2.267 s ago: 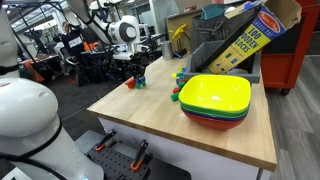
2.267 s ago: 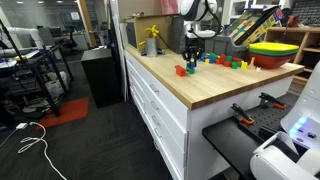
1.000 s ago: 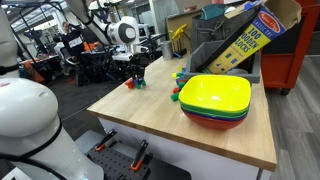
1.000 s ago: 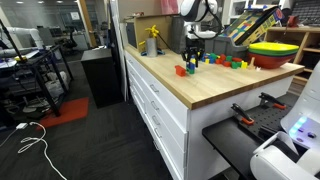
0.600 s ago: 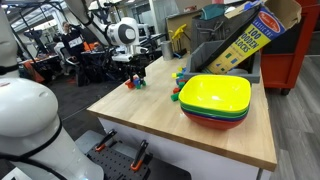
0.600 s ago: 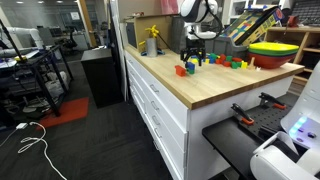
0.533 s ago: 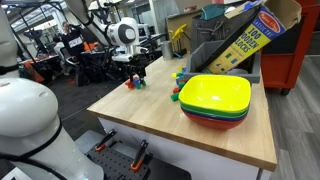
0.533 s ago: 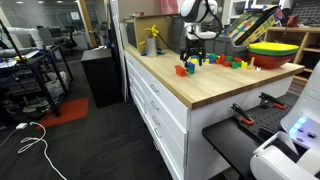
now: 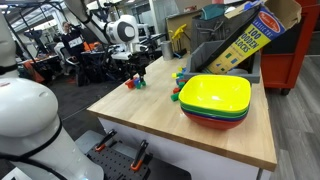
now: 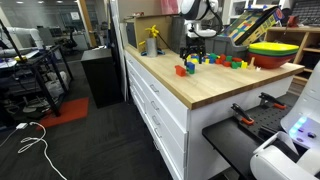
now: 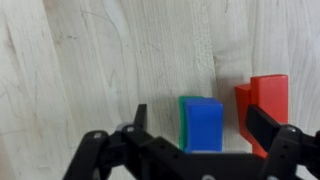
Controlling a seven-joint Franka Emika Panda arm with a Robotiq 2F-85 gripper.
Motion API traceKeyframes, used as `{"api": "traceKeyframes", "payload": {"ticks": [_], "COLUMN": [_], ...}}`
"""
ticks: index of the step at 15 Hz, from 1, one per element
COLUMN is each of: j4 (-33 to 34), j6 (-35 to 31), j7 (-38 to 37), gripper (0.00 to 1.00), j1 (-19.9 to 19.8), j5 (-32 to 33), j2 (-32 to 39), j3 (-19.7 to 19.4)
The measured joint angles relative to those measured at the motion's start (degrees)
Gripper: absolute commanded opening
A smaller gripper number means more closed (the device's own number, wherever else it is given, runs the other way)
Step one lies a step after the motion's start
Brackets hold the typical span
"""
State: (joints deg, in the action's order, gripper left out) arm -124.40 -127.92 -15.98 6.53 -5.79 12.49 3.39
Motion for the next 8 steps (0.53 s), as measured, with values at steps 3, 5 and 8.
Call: {"api": "traceKeyframes", "payload": {"ticks": [3,5,8], "j4": [0.0,0.0,0.0], "j6": [0.1,0.5,3.2], "j7": [-1.6,-2.7,-4.4], "gripper": [1.00,1.00,1.00], "j1": [0.0,0.1,0.7], "j5": [0.1,0.5,1.2], "j2": [-1.6,-3.2,-6.1], "j3": [0.0,0.1,0.6]}}
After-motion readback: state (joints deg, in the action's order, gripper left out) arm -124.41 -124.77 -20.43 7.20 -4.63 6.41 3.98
